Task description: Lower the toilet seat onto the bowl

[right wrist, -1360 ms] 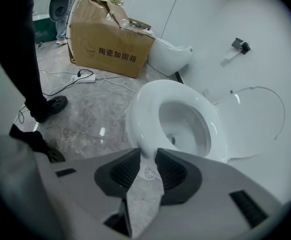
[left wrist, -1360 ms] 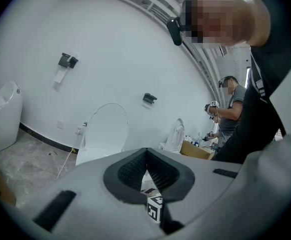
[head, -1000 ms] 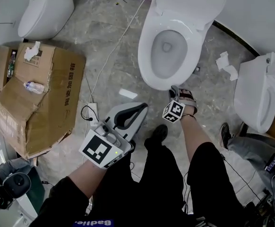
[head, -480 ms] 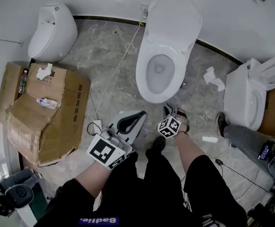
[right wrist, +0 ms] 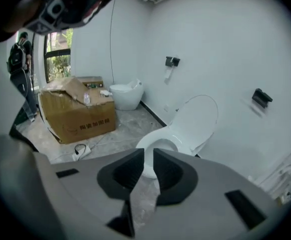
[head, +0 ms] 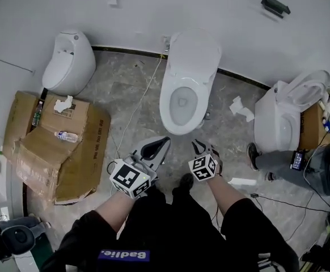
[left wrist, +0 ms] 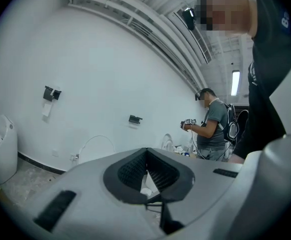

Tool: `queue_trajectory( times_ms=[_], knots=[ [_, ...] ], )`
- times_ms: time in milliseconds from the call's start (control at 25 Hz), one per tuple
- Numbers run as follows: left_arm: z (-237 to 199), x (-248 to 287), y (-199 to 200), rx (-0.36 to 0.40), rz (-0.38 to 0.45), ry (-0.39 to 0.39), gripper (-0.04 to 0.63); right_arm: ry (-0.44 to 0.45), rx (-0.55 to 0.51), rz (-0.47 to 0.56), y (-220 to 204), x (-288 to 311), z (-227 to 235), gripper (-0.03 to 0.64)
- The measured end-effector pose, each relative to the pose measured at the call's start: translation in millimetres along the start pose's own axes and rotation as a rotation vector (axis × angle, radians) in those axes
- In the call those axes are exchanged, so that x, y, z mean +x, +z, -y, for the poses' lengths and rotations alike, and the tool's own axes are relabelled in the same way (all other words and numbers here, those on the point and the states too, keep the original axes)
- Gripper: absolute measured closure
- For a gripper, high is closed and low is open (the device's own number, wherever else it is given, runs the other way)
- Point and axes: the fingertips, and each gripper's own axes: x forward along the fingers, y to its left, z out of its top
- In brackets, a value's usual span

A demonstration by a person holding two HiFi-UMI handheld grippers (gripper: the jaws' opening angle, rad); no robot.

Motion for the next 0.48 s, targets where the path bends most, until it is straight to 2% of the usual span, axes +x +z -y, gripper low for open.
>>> queue_trajectory(
  times_ms=[200,480],
  knots=[
    [17,-13,23,0.018,0.012,-0.01,0.58,0.016,0.097,0.155,67,-68,8,0.558],
    [38,-18,37,0.018,0.021,-0.047,0.58,0.069,0.33,0.364,130,-143,14,0.571]
  ],
)
